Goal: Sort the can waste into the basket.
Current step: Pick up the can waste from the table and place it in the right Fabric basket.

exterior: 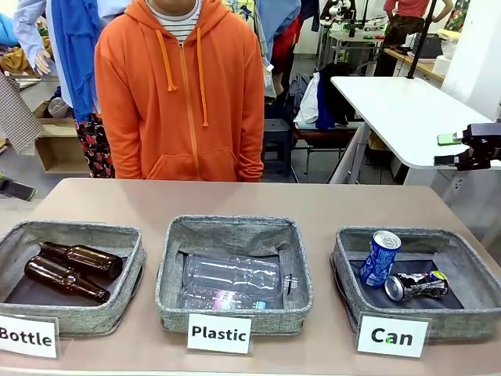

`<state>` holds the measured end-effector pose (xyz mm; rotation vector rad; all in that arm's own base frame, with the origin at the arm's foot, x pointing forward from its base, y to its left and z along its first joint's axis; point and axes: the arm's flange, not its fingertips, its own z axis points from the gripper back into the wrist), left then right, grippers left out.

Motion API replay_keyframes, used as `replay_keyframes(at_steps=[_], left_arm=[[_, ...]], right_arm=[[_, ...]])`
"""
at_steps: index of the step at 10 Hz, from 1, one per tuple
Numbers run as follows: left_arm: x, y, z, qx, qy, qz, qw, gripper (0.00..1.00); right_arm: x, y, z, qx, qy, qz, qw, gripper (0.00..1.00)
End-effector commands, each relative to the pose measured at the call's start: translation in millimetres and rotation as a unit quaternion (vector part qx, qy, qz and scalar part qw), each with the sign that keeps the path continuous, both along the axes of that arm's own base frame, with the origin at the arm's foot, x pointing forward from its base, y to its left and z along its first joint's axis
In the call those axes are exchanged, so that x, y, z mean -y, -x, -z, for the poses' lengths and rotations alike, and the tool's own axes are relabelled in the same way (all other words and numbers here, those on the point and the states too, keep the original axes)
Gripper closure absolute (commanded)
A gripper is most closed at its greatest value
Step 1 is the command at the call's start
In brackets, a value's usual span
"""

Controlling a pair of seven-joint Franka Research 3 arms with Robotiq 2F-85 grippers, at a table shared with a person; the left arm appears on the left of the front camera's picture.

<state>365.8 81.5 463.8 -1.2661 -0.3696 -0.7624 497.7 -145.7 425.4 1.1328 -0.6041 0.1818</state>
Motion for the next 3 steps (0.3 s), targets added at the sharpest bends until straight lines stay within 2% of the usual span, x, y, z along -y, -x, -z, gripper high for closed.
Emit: replay_keyframes(at_steps=[1,3], left_arm=[[-0.1,-0.4,-2.3,-0.002,0.007,0.002,1.000,0.00],[-0.1,-0.4,-2.3,-0.002,0.007,0.002,1.000,0.00]], right_arm=[[-2.3,3.0,-1.6,0.001,0.007,0.003,1.000,0.00],[-2.3,3.0,-1.6,0.001,0.007,0.003,1.000,0.00]])
